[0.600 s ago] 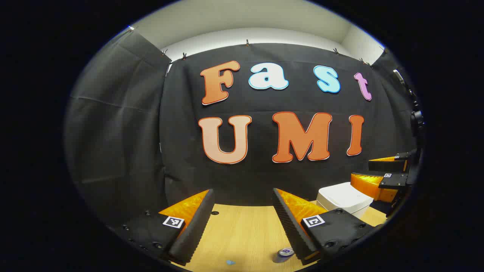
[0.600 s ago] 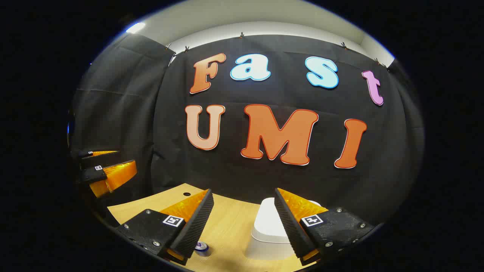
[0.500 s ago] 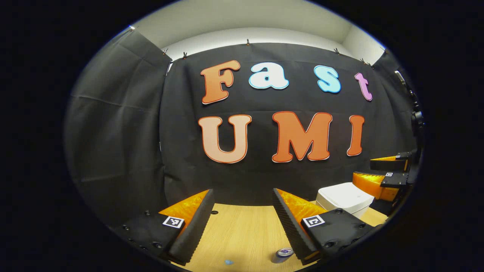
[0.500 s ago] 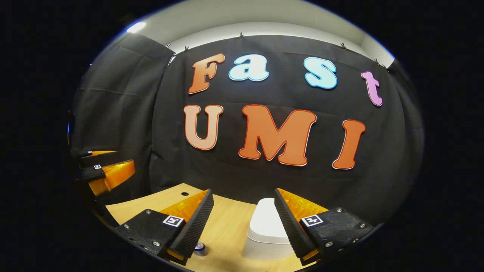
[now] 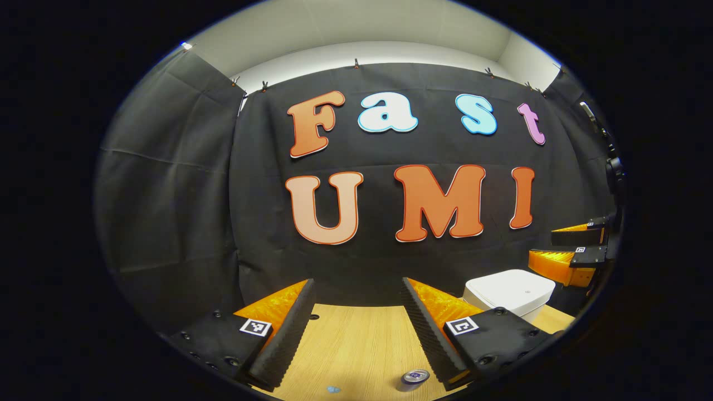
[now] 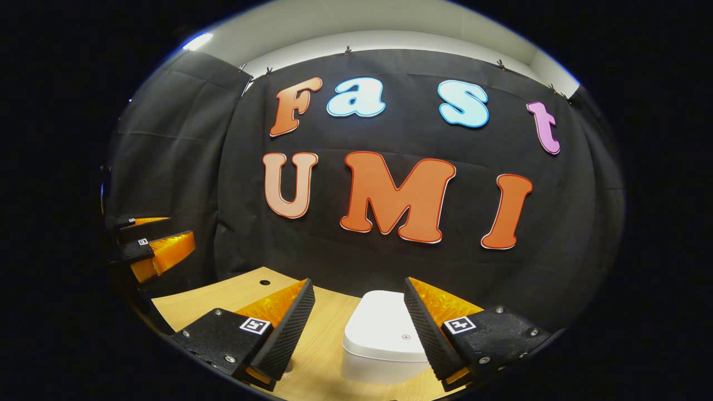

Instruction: Press the lid of the desktop garbage bin to open it, pick up the crumpled paper on the desktop and throw it into the bin, then pick up the pop can on the desktop and drop it into the bin, and finally close the garbage bin lid.

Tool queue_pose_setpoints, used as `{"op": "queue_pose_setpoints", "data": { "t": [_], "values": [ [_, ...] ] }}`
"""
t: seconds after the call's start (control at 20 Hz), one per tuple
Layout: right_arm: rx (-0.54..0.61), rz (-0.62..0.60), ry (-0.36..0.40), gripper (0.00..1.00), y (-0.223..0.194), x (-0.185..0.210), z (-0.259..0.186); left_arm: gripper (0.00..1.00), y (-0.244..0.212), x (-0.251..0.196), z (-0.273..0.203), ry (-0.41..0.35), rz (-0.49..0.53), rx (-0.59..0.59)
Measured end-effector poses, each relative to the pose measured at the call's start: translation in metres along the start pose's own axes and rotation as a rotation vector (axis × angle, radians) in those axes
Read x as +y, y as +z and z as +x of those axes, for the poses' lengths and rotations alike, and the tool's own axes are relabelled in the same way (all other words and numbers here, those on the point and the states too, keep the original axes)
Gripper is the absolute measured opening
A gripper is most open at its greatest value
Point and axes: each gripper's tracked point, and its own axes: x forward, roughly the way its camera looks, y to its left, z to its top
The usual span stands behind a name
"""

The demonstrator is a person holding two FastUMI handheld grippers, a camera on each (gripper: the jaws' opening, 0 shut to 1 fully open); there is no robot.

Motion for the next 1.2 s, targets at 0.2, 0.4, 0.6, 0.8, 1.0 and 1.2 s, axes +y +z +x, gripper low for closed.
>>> {"op": "queue_pose_setpoints", "data": {
  "t": [0.2, 0.4, 0.6, 0.8, 1.0, 1.2],
  "values": [
    [0.025, -0.021, -0.045, 0.97, -0.009, -0.019, 0.006, 0.98, 0.000, 0.000, -0.001, 0.009, 0.010, -0.002],
    [0.043, -0.008, -0.084, 0.97, -0.010, -0.038, 0.010, 0.98, -0.004, 0.003, -0.001, 0.032, 0.019, 0.016],
    [0.072, -0.003, -0.120, 0.94, -0.018, -0.058, 0.017, 1.00, -0.009, 0.003, -0.003, 0.046, 0.018, 0.028],
    [0.141, 0.023, -0.145, 0.83, -0.039, -0.073, 0.025, 1.00, -0.009, 0.000, 0.000, 0.058, 0.034, 0.036],
    [0.198, 0.054, -0.130, 0.45, -0.056, -0.078, 0.036, 1.00, -0.015, -0.003, 0.001, 0.066, 0.040, 0.052],
    [0.231, 0.097, -0.120, 0.13, -0.072, -0.079, 0.042, 1.00, -0.020, -0.003, 0.006, 0.078, 0.053, 0.071]
  ]
}}
